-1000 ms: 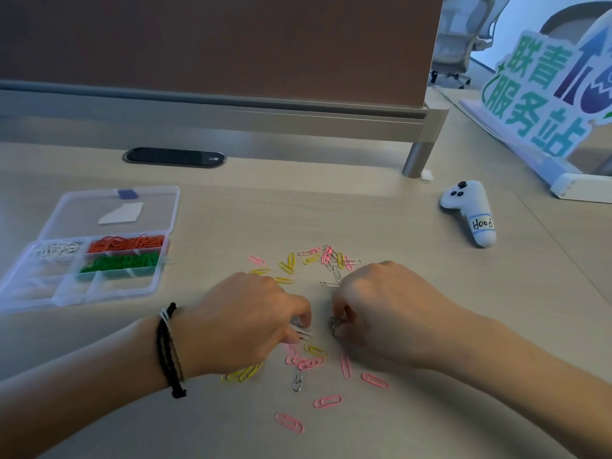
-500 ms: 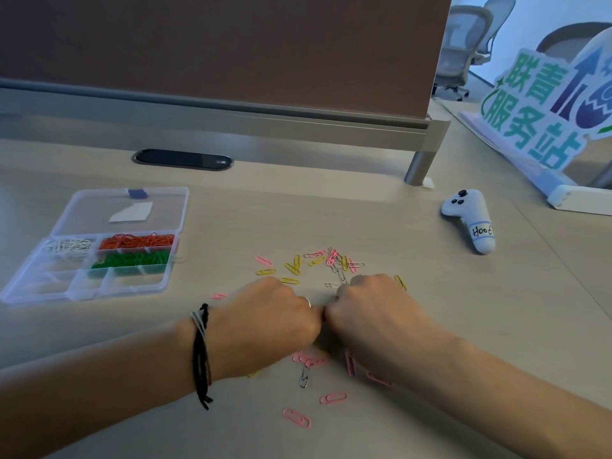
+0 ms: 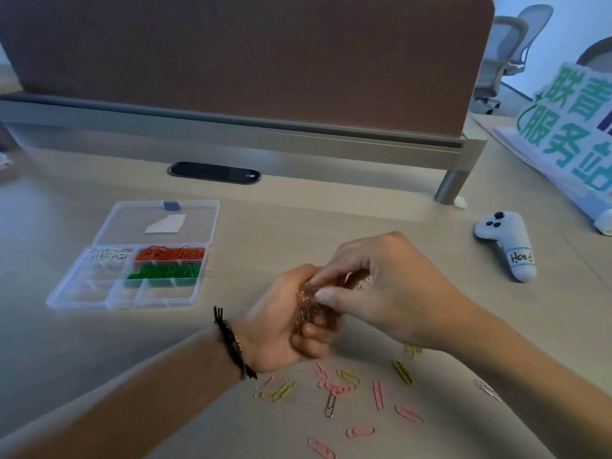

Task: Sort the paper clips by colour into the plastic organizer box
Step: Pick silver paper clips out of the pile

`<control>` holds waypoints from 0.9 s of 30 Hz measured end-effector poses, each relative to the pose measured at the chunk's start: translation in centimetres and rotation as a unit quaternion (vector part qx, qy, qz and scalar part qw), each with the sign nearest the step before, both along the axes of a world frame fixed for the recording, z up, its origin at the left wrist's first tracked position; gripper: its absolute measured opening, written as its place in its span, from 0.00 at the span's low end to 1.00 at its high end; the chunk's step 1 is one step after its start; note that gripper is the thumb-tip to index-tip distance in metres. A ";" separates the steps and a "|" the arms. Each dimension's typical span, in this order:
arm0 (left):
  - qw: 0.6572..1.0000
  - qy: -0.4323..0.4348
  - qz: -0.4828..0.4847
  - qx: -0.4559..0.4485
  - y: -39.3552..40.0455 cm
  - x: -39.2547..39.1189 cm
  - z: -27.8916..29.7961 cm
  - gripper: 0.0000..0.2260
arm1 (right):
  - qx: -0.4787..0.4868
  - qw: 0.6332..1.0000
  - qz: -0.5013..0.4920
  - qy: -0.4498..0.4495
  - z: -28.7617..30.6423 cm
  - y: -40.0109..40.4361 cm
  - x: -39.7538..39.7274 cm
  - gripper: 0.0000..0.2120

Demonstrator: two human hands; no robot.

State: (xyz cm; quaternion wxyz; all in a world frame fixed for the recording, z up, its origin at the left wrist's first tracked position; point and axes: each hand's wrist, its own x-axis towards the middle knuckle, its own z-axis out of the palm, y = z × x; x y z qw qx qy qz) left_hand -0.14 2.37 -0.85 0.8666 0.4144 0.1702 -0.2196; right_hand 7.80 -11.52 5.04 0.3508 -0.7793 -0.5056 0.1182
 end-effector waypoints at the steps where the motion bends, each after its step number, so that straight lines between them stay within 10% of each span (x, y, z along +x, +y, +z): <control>1: 1.000 0.014 0.000 -0.018 0.1 0.4 0.0 0.15 | 0.001 1.000 -0.005 -0.012 0.1 0.0 0.6 0.04; 6: 0.996 0.062 0.040 -0.046 1.5 1.8 0.1 0.18 | -0.166 0.974 -0.095 -0.119 -0.8 -2.4 4.8 0.03; 13: 0.932 -0.036 -0.023 0.360 0.2 3.6 0.0 0.11 | -0.277 0.923 -0.066 -0.258 -2.6 -3.2 4.6 0.07; 18: 0.678 -0.205 -0.034 0.705 -0.9 3.3 -0.6 0.08 | -0.335 0.877 -0.002 -0.344 -2.6 -2.7 3.7 0.17; 23: 0.408 -0.308 -0.103 0.853 -1.0 3.3 -1.2 0.07 | -0.315 0.876 0.042 -0.363 -2.5 -2.8 3.5 0.08; 27: 0.279 -0.350 -0.183 0.876 -1.3 3.4 -1.5 0.18 | -0.281 0.923 -0.025 -0.263 -2.5 -3.7 5.1 0.10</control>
